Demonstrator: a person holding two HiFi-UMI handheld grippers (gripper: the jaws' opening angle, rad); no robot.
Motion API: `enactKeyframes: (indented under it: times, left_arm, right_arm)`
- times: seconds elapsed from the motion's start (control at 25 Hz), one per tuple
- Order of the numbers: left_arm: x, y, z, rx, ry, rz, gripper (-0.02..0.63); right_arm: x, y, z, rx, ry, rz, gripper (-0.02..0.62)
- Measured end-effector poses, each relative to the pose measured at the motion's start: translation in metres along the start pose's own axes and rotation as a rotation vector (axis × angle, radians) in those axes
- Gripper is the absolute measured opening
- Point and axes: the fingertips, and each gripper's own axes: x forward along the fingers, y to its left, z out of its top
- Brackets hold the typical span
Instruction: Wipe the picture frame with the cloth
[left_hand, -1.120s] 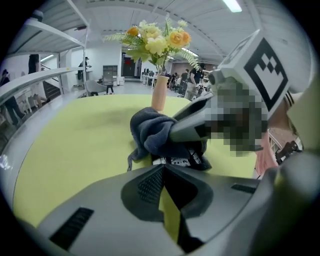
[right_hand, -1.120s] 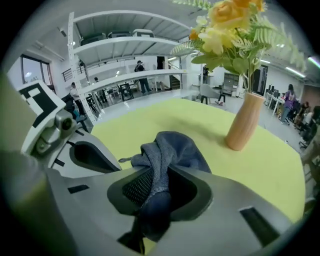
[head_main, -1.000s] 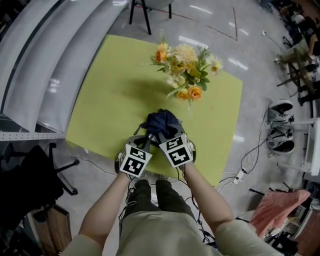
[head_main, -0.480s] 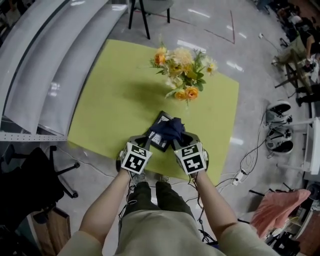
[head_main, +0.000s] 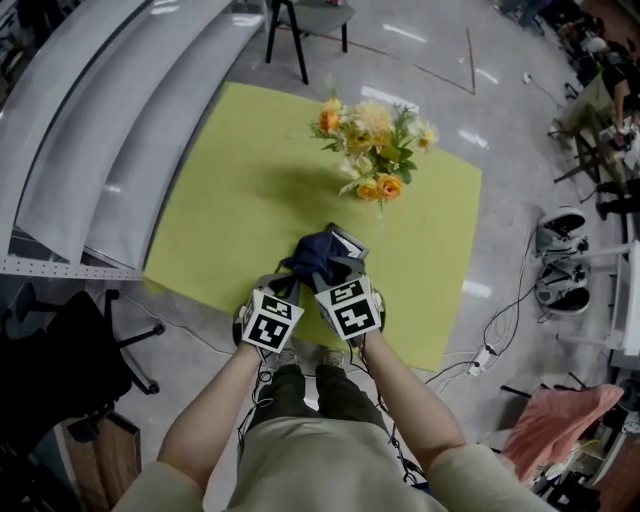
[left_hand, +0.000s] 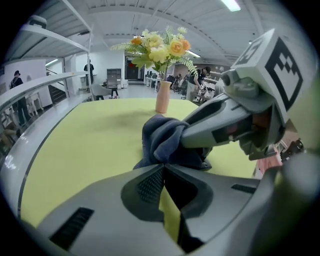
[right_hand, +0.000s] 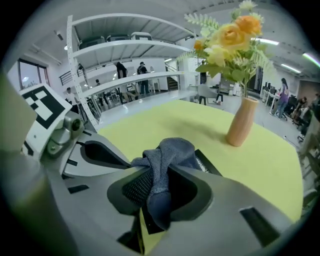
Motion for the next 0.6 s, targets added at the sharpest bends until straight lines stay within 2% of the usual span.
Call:
enactKeyframes:
  times: [0.2,0.44,0.6]
  left_arm:
    - [0.003,-0.005,-0.005,0.000,0.012,-0.011,0.008]
    - [-0.002,-0.007,-0.012,0.011,0.016,-0.012,0.008]
    - [-0.011,-0.009,-0.012,0.021,0.015,-0.011,0.008]
  right_arm:
    - [0.009,0.005,-0.023,-0.026,0.059,-0.010,0.097]
    - [-0.015,-0.006,-0.053,-0.047,0.094,-0.040,0.098]
    - [-0.042,-0.018,-0.069,-0.012,0.117,-0.075,0.098]
